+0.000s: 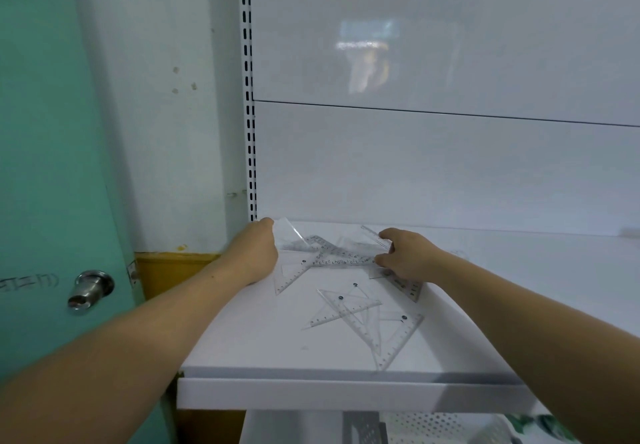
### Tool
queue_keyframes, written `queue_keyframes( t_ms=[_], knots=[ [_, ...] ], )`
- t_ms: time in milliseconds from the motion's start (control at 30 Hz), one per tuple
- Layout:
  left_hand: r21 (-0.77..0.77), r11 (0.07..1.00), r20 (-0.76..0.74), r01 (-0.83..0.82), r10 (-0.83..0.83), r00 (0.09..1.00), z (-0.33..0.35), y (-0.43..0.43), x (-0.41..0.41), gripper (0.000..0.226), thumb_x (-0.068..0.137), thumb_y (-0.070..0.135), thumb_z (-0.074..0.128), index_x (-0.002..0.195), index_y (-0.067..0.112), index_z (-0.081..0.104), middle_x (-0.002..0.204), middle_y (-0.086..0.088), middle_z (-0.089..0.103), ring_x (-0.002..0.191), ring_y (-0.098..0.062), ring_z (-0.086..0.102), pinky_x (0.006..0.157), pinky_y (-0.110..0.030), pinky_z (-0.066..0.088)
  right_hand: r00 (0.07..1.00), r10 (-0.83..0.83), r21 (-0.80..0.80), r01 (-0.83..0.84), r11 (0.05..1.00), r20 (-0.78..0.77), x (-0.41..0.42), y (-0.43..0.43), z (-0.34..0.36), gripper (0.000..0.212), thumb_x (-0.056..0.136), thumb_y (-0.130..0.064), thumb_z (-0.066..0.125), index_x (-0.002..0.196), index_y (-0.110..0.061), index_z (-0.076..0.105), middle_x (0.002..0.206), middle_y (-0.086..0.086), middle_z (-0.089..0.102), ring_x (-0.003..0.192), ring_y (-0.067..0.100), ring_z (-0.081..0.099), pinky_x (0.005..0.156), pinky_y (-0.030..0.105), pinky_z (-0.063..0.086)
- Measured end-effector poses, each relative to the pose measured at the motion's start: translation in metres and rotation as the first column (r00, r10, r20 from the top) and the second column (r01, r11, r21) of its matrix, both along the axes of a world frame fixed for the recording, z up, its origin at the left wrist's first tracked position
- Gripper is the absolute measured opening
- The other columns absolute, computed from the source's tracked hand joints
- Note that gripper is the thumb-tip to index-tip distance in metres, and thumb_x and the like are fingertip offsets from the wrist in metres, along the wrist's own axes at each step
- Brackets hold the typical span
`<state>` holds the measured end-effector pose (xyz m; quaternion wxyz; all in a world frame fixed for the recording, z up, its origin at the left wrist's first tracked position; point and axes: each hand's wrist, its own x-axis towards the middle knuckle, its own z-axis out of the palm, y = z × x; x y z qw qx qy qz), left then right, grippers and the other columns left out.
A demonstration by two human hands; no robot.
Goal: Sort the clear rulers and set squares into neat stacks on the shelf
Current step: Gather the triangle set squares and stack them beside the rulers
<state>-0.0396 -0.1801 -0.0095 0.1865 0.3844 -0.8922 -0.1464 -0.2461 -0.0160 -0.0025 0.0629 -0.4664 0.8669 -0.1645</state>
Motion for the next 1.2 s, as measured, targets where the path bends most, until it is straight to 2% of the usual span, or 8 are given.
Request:
queue_keyframes(
  t_ms=[167, 300, 367, 533, 633, 767, 1000, 1200],
  knots=[
    [0.043, 0.999, -0.158, -0.001, 0.008, 0.987, 0.008, 0.002, 0.009, 0.018, 0.093, 0.011, 0.044, 0.110, 0.005, 0.046, 0.112, -0.017, 0.047, 0.084, -0.025, 0.048, 0.072, -0.032, 0.040, 1.000, -0.010, -0.103, 0.013, 0.995, 0.023, 0.000, 0.001, -0.001, 0.058, 0.093, -0.031, 0.052, 0.145, -0.016, 0.031, 0.126, 0.007, 0.056, 0.115, 0.024, 0.051, 0.090, 0.030, 0.041],
    [0.052, 0.995, -0.230, 0.087, -0.072, 0.971, 0.017, 0.014, 0.010, 0.046, 0.095, 0.019, 0.050, 0.139, 0.009, 0.037, 0.101, -0.006, 0.050, 0.088, -0.022, 0.050, 0.078, -0.030, 0.041, 0.999, 0.033, -0.236, -0.042, 0.971, -0.041, 0.008, 0.007, 0.006, 0.054, 0.097, -0.030, 0.047, 0.146, -0.017, 0.029, 0.108, 0.002, 0.062, 0.095, 0.017, 0.053, 0.081, 0.027, 0.038],
    [0.069, 0.989, -0.248, 0.133, -0.112, 0.962, 0.020, 0.018, 0.007, 0.053, 0.094, 0.023, 0.053, 0.143, 0.013, 0.034, 0.092, 0.000, 0.050, 0.088, -0.019, 0.050, 0.076, -0.028, 0.038, 0.995, 0.018, -0.281, -0.044, 0.959, -0.093, 0.008, 0.013, 0.009, 0.054, 0.098, -0.034, 0.046, 0.147, -0.025, 0.026, 0.102, 0.000, 0.060, 0.090, 0.016, 0.052, 0.080, 0.028, 0.039],
    [0.081, 0.965, -0.185, 0.248, -0.230, 0.956, 0.029, 0.039, -0.016, 0.056, 0.094, 0.027, 0.054, 0.144, 0.018, 0.032, 0.094, 0.002, 0.055, 0.088, -0.017, 0.053, 0.076, -0.026, 0.038, 0.979, -0.177, -0.339, 0.133, 0.931, -0.103, -0.007, 0.048, 0.004, 0.054, 0.097, -0.041, 0.044, 0.146, -0.030, 0.025, 0.113, 0.003, 0.056, 0.103, 0.024, 0.055, 0.090, 0.040, 0.046],
    [0.073, 0.949, -0.147, 0.306, -0.294, 0.945, 0.033, 0.067, -0.035, 0.052, 0.094, 0.026, 0.052, 0.142, 0.017, 0.036, 0.098, 0.000, 0.057, 0.095, -0.021, 0.056, 0.083, -0.032, 0.045, 0.951, -0.307, -0.354, 0.275, 0.894, -0.037, -0.019, 0.085, -0.002, 0.049, 0.096, -0.040, 0.047, 0.139, -0.022, 0.033, 0.106, 0.005, 0.061, 0.093, 0.025, 0.058, 0.081, 0.039, 0.049],
    [0.054, 0.919, -0.087, 0.389, -0.384, 0.919, 0.031, 0.120, -0.066, 0.057, 0.095, 0.032, 0.051, 0.146, 0.021, 0.028, 0.113, 0.002, 0.055, 0.103, -0.019, 0.053, 0.089, -0.029, 0.042, 0.913, -0.408, -0.336, 0.378, 0.863, -0.022, -0.035, 0.147, -0.002, 0.047, 0.095, -0.040, 0.048, 0.135, -0.019, 0.038, 0.090, -0.001, 0.056, 0.081, 0.021, 0.057, 0.071, 0.035, 0.047],
    [0.046, 0.839, -0.103, 0.542, -0.536, 0.838, 0.034, 0.248, -0.157, 0.053, 0.094, 0.035, 0.051, 0.142, 0.020, 0.033, 0.128, -0.001, 0.054, 0.112, -0.020, 0.052, 0.086, -0.026, 0.038, 0.831, -0.555, -0.329, 0.515, 0.791, -0.032, -0.068, 0.311, 0.002, 0.050, 0.096, -0.040, 0.047, 0.140, -0.019, 0.036, 0.118, 0.005, 0.060, 0.092, 0.020, 0.056, 0.080, 0.034, 0.047],
    [0.037, 0.748, -0.089, 0.662, -0.658, 0.748, 0.025, 0.383, -0.240, 0.053, 0.095, 0.034, 0.049, 0.143, 0.018, 0.032, 0.134, -0.006, 0.051, 0.116, -0.024, 0.051, 0.085, -0.026, 0.037, 0.710, -0.702, -0.326, 0.654, 0.683, -0.047, -0.096, 0.466, 0.002, 0.050, 0.096, -0.039, 0.050, 0.141, -0.023, 0.036, 0.127, 0.002, 0.057, 0.109, 0.021, 0.059, 0.090, 0.036, 0.051]
  ],
)
